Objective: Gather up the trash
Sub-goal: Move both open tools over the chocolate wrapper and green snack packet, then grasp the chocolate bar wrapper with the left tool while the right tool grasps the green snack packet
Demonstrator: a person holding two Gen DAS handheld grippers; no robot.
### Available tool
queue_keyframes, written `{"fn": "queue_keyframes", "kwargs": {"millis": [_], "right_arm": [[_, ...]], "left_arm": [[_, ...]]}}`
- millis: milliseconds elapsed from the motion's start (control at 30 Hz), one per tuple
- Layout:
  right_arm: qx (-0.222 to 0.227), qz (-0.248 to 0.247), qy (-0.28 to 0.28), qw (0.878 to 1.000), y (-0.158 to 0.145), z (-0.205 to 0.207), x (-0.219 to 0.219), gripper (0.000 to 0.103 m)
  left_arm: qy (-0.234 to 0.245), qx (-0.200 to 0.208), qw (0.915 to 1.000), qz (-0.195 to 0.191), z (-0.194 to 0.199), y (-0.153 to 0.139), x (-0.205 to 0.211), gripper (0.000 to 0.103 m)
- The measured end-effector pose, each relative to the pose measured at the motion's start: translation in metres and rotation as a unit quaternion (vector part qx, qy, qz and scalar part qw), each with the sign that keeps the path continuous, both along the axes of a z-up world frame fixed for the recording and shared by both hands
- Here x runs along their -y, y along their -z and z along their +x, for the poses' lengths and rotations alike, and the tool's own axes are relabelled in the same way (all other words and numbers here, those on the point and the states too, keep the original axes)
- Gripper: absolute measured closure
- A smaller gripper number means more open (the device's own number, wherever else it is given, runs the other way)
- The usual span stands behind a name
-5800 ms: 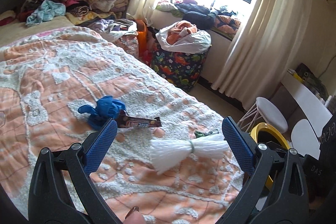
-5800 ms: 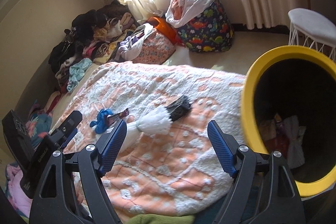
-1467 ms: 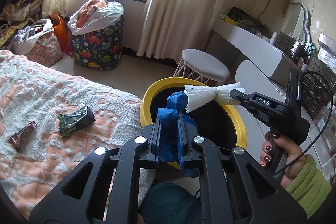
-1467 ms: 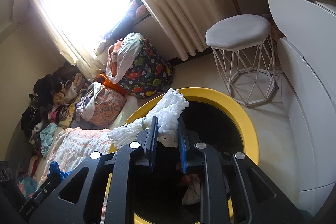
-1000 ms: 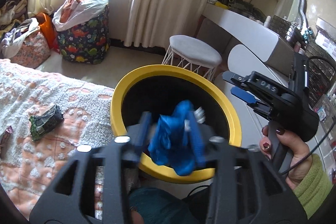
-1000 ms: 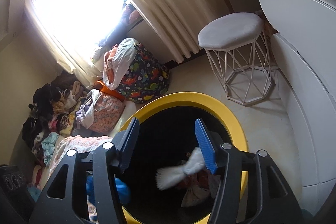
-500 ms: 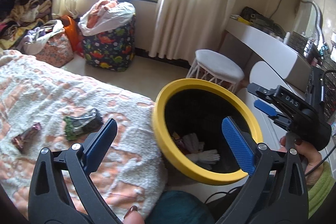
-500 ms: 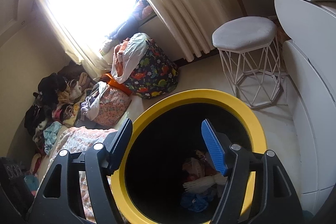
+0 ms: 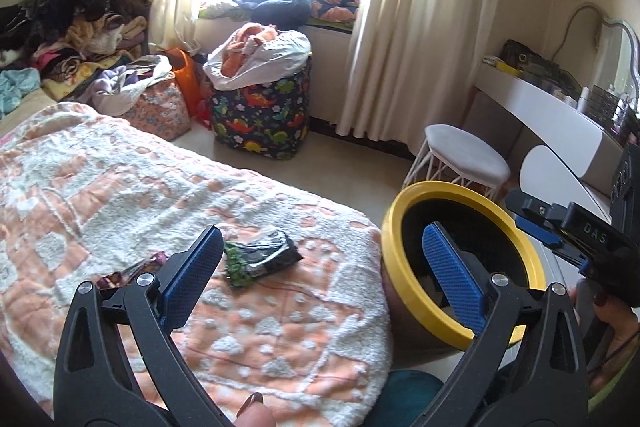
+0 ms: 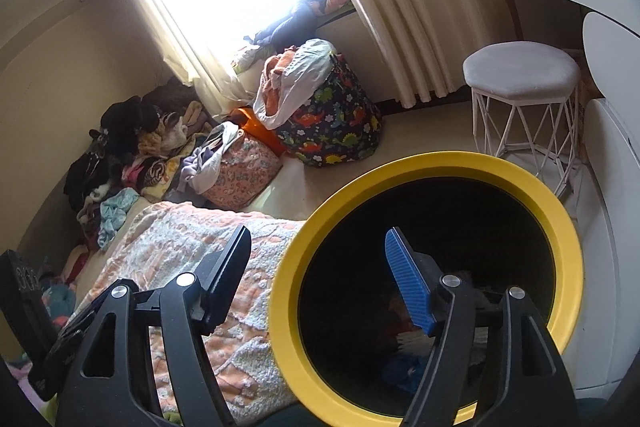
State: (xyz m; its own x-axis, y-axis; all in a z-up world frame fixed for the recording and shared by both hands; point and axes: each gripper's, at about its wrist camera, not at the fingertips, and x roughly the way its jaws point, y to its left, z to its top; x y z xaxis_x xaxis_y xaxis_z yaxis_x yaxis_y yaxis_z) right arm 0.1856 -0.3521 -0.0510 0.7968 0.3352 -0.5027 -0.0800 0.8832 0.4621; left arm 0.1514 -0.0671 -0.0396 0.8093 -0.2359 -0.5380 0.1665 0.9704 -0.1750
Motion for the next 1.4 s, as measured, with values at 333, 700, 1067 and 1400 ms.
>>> {"fn": "queue_keyframes", "kwargs": {"millis": [333, 700, 1067, 1400], "right_arm": [[-0.010, 0.007, -0.060, 0.998, -0.003, 0.006, -0.046, 0.035], [-0.059, 0.041, -0.127, 0.989, 0.007, 0.024, -0.110, 0.035], [-0.119, 0.009, -0.149, 0.982, 0.031, 0.054, -0.171, 0.035], [-0.189, 0.010, -0.113, 0.975, 0.075, 0.091, -0.194, 0.045]], "left_arm": [[-0.055, -0.013, 0.9984, 0.001, 0.003, 0.007, -0.048, 0.011], [-0.111, -0.072, 0.9910, -0.018, 0.017, 0.037, -0.122, 0.011], [-0.073, -0.140, 0.9872, -0.024, 0.040, 0.082, -0.152, 0.029], [-0.066, -0.137, 0.9882, -0.011, 0.036, 0.093, -0.148, 0.050]]}}
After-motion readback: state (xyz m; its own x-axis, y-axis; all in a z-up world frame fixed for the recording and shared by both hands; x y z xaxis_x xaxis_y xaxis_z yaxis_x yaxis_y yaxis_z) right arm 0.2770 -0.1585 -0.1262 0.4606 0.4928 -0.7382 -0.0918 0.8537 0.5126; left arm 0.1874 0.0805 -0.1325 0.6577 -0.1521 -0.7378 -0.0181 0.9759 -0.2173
